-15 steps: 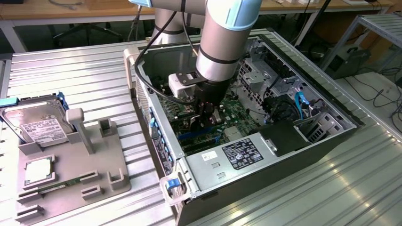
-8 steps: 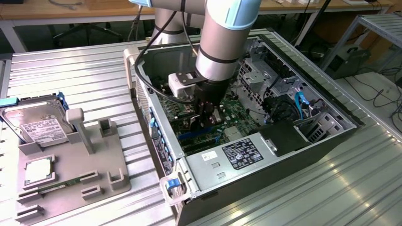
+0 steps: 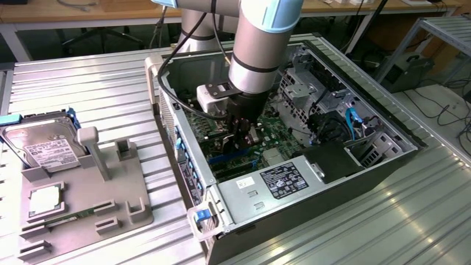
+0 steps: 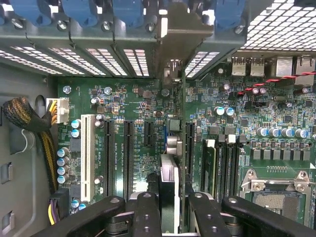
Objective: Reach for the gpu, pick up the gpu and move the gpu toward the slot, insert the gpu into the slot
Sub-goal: 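Insert the gpu into the slot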
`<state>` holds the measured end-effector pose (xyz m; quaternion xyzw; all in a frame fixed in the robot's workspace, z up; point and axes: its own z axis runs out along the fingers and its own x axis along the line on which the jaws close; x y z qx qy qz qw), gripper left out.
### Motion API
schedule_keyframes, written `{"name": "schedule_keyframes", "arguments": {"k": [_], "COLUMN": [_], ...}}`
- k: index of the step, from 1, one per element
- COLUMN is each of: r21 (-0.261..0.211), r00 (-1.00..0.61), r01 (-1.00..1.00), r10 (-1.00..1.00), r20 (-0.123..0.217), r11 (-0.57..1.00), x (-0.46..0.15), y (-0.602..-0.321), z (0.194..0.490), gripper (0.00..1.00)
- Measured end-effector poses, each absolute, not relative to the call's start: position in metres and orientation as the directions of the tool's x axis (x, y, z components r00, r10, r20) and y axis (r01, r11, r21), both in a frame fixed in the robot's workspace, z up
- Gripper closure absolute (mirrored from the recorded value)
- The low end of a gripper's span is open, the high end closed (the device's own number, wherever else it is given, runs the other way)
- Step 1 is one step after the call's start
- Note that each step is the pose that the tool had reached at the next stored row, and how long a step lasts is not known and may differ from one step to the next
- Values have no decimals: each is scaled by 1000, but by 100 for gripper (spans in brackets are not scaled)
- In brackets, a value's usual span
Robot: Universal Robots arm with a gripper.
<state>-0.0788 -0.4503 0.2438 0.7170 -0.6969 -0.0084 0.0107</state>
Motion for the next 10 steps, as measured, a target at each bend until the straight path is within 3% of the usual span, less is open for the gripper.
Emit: {"name": "schedule_keyframes", "arguments": {"k": [10], "r21": [28], "r00": [6], "r01": [-1000], "r10": [-1000], "r20": [3], "r11": [-6], "x": [-78], "y": [-453], "z": [244], "gripper": [72]}}
